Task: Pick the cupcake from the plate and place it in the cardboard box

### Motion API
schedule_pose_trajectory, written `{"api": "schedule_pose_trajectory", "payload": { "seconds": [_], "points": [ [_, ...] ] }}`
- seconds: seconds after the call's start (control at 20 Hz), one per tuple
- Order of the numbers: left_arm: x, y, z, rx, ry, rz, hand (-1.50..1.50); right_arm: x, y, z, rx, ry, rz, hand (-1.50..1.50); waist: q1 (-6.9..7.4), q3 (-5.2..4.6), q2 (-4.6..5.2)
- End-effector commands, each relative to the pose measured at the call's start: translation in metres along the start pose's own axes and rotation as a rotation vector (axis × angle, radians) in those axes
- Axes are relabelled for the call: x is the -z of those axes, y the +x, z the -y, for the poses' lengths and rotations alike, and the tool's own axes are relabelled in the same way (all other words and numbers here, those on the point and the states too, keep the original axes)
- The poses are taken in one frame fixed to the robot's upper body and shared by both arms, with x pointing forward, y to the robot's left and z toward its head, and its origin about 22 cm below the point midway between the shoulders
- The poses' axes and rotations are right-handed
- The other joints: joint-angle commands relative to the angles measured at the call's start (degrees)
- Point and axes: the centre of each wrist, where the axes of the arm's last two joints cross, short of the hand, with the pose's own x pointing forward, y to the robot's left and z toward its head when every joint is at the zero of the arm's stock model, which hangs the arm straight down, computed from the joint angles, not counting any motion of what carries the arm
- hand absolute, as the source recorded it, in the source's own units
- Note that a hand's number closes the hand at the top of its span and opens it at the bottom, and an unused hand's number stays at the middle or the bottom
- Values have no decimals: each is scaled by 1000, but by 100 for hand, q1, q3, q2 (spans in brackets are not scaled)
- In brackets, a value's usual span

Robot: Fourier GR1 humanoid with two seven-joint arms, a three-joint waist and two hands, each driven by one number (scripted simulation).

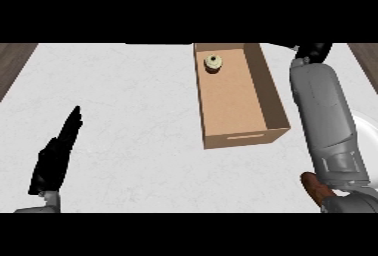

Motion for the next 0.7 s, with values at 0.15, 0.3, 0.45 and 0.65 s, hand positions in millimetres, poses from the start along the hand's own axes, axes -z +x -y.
{"api": "schedule_pose_trajectory", "payload": {
  "seconds": [0.15,0.3,0.45,0.65],
  "points": [
    [-2,-1,-11,7,23,-12,0,19,-38,75,50,-177,-30,-150,-165,-6,-60],
    [-12,-15,1,-4,33,-27,0,26,-43,128,90,-166,-21,-150,-253,-9,-91],
    [-10,-20,-3,10,38,-40,0,17,-43,167,78,-164,0,-150,-250,-12,-81],
    [-10,-11,-17,18,32,-29,0,7,-69,239,38,-115,30,-150,-219,-7,-61]
  ]
}}
